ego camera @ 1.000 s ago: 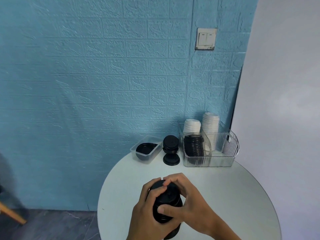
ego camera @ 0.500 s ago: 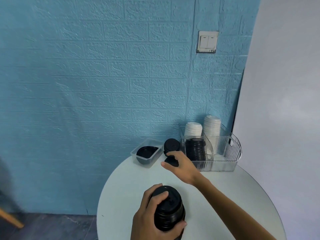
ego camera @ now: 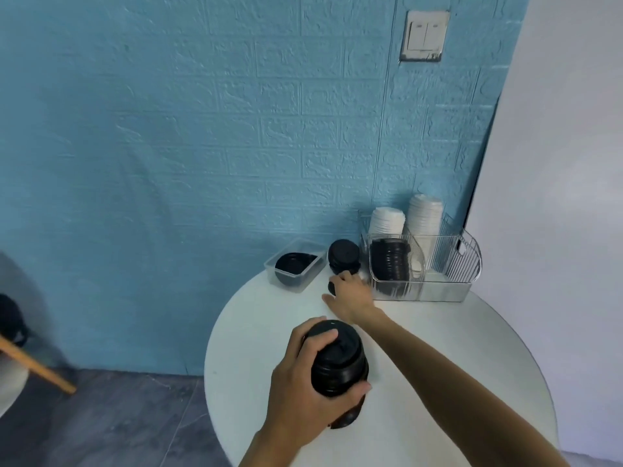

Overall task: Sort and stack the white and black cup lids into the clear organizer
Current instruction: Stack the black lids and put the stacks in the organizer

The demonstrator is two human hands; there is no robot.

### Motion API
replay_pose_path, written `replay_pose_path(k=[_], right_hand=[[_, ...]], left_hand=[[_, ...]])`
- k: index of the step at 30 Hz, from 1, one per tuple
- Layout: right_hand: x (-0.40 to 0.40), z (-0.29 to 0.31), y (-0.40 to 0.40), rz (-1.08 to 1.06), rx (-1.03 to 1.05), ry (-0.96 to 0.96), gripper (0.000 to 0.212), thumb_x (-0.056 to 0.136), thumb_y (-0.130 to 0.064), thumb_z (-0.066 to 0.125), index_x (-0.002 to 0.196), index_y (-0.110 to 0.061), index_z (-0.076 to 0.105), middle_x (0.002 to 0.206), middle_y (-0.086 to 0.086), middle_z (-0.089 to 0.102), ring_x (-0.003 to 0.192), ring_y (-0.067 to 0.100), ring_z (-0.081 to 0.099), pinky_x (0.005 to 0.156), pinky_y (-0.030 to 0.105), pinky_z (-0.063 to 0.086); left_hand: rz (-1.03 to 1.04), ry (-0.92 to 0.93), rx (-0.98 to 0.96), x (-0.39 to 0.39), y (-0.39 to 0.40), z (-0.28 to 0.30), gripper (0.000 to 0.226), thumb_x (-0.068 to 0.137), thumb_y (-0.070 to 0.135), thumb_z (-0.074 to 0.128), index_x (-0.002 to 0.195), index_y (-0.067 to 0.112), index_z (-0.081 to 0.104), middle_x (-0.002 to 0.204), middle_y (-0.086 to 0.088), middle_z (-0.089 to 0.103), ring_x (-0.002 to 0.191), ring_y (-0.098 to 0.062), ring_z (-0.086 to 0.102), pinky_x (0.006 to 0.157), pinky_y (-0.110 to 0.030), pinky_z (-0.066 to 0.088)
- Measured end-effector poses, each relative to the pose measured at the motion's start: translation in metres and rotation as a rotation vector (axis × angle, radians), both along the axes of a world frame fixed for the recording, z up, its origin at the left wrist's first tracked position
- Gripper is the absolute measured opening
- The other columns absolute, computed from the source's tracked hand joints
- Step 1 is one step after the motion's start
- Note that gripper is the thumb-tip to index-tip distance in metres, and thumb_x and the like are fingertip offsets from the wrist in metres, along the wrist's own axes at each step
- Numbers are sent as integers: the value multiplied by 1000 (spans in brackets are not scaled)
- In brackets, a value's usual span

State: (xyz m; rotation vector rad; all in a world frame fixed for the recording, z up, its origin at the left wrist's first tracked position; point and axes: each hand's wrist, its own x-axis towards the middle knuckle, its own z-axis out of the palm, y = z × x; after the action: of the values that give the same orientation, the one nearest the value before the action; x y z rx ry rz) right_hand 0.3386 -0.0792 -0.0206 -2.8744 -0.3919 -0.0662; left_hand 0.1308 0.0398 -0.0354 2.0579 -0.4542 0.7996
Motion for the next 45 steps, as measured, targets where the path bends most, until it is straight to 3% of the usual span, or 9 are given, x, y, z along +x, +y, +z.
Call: replay_pose_path(k=[8,13,16,19,23,25,28,38,45], right_hand=[[-14,5,-5,22,44,-43,30,95,-31,61,123,-19,57,137,6,46,126,33,42,103,47,42],[-16,-1,-15,43,75,-23,47,94,-41,60,135,-19,54,138,11,56,125,36,51,104,44,40],[-18,-1,-21,58,132,6,40,85,-55,56,100,-19,63,107,9,66,105,34,60,88,38,48],[-28,0,-26,71,294,13,37,78,-62,60,81,-25,58,87,0,62,88,23,59,75,32,46],[-46,21,-31,61,736,93,47,83,-40,81,125,-22,68,115,-7,68,107,11,63,93,26,50],[-62,48,-35,93,1038,188,46,84,-27,82,127,-22,68,120,-1,71,113,11,66,88,18,53],[-91,87,-44,245,1197,199,46,84,-16,81,128,-20,68,122,-1,72,116,7,65,90,17,53],[-143,81,-62,572,944,309,52,76,-6,85,125,-16,70,134,-3,63,129,16,57,111,28,42],[-136,77,-66,553,974,358,56,75,0,82,126,-19,68,129,2,65,129,21,58,114,41,43]], left_hand=[[-21,42,-4,9,3,2,80,65,62,85,134,43,48,145,22,44,130,3,50,97,-2,40],[-33,46,-18,18,2,6,78,64,58,86,131,38,52,143,23,45,129,2,52,97,-3,40],[-32,49,-26,21,1,6,78,64,57,86,131,38,52,143,24,45,128,2,52,98,-3,41],[-35,45,-30,22,1,6,77,65,57,86,131,38,52,143,22,46,129,2,52,98,-4,41],[-33,47,-37,22,1,4,76,66,59,86,130,41,50,142,24,46,127,4,52,97,-4,42],[-35,51,-40,22,1,4,76,65,59,86,130,42,50,141,24,46,126,4,53,95,-4,43],[-46,57,-62,21,0,5,76,65,59,87,129,43,51,141,25,47,127,2,53,94,-3,43],[-51,68,-230,15,-7,11,49,89,74,59,133,55,50,136,14,52,121,-7,61,92,-10,46],[-123,180,-440,12,-11,11,63,75,55,81,126,47,45,120,18,63,114,-12,65,87,-13,50]])
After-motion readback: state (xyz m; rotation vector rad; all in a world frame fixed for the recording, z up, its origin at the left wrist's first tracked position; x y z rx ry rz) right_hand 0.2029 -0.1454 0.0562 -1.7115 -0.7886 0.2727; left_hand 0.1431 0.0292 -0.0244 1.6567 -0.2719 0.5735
